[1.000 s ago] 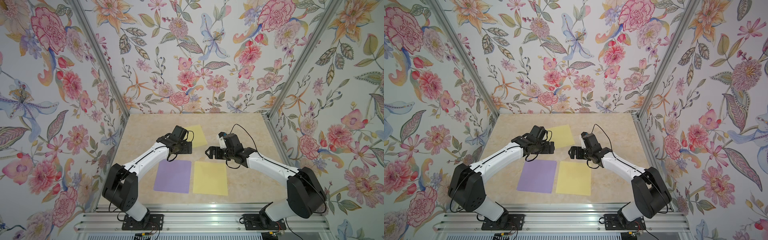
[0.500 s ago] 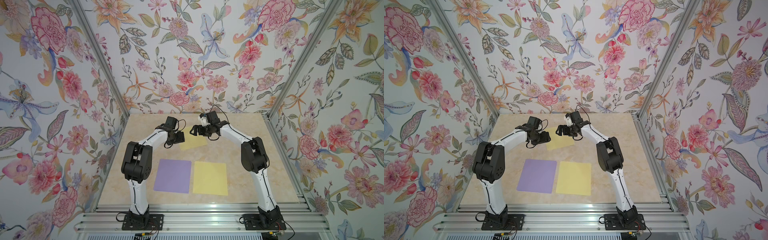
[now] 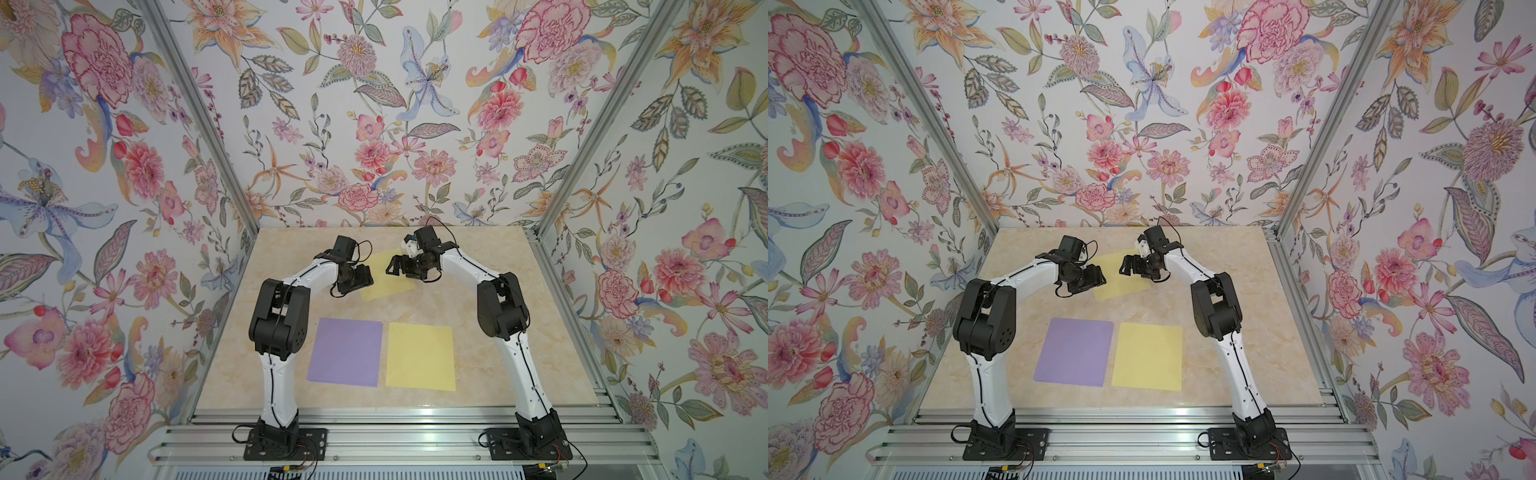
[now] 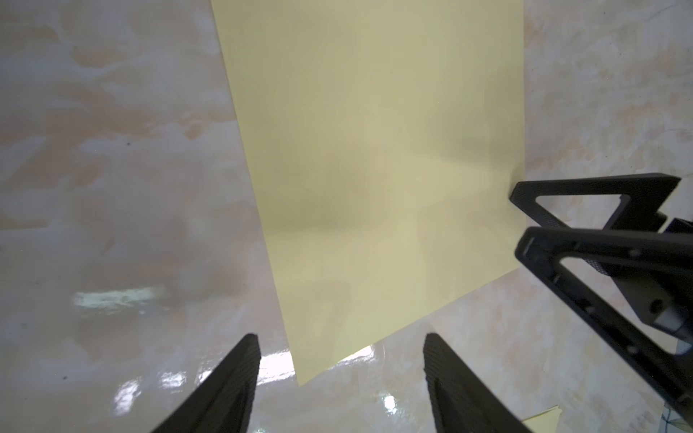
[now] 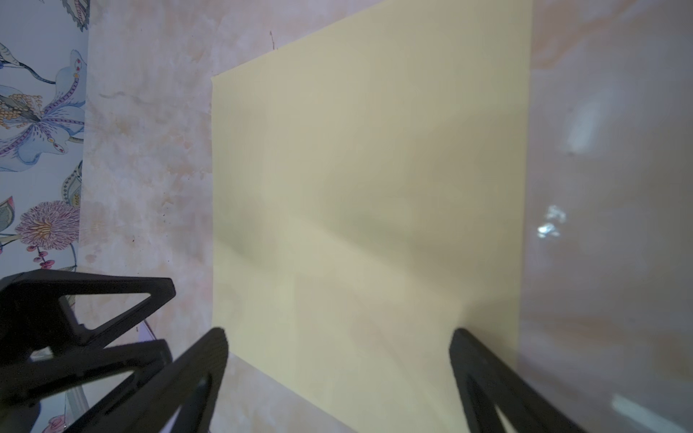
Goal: Sort the scattered colored papers by color
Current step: Pick up the colored paper from the center of the board.
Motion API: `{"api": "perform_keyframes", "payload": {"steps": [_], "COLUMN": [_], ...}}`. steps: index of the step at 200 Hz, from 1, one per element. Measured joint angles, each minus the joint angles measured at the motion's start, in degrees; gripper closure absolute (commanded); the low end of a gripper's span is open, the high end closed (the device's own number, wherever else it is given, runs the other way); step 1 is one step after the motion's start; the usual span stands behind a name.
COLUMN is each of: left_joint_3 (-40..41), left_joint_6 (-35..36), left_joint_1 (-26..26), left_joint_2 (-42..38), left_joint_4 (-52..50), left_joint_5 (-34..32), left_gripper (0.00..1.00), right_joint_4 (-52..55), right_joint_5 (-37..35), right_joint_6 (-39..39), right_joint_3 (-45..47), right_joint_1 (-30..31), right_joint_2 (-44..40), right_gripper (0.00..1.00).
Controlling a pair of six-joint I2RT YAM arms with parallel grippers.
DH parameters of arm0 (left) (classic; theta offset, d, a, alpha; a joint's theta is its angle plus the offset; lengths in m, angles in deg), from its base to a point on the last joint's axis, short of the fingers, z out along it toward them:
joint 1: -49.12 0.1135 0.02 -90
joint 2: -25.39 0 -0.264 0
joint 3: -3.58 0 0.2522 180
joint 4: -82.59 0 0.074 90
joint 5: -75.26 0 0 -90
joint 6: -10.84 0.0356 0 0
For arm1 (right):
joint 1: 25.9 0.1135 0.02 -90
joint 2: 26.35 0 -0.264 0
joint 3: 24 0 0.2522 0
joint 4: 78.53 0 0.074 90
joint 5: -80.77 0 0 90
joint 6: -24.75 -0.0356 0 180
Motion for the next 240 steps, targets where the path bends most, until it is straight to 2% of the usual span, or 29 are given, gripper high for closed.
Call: {"api": "perform_keyframes", "payload": {"steps": [123,240], "left_joint_3": [0.0,-4.6], "left_joint_6": [-2.7,-6.5], "left_joint_1": [0.0,-0.6], "left_joint_2": [2.4,6.1], "left_joint_4": [0.1,1.7], "left_joint_5": [0.5,0.4], "left_gripper": [0.26,0.25], "right_joint_4": [-0.2,-5.3], "right_joint_5": [1.3,4.0], "right_joint_6": [0.2,0.1], "right_joint_3": [-0.3,4.2], "right_joint_1": [-0.4,-1.1], "right_joint_2": [0.4,-1.0], "right_gripper": [0.04,0.04]}}
